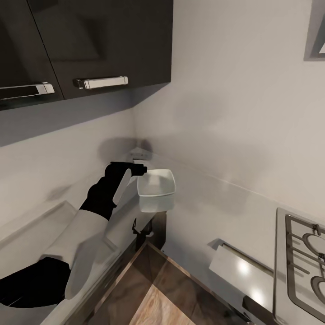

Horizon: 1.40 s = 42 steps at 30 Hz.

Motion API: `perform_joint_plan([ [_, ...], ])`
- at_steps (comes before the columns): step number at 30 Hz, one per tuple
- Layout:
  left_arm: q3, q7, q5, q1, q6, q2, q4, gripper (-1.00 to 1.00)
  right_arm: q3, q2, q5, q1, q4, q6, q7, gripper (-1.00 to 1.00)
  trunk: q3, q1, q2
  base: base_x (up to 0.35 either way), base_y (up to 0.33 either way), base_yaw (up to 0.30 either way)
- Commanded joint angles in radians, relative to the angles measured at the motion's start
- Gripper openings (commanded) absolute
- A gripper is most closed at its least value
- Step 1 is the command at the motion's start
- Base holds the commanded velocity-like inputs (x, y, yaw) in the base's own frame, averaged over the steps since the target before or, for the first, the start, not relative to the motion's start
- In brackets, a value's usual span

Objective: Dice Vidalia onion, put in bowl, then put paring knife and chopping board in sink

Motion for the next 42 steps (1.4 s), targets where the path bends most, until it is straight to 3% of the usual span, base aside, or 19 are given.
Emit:
perform_joint_plan([
  [1, -0.002, 0.009, 0.010, -0.001, 0.003, 0.000, 0.000, 1.00, 0.007, 0.000, -0.011, -0.001, 0.002, -0.003, 0.003, 1.00, -0.002, 0.001, -0.002, 0.000, 0.000, 0.000],
  [30, -0.002, 0.009, 0.010, 0.000, 0.003, 0.003, 0.003, 1.00, 0.007, 0.001, -0.011, -0.001, 0.002, -0.002, -0.002, 1.00, -0.047, 0.001, -0.002, 0.000, 0.000, 0.000],
  [42, -0.002, 0.009, 0.010, 0.003, -0.013, 0.003, 0.046, 1.00, 0.007, 0.001, -0.011, -0.001, 0.002, -0.002, -0.002, 1.00, -0.066, 0.001, -0.002, 0.000, 0.000, 0.000],
])
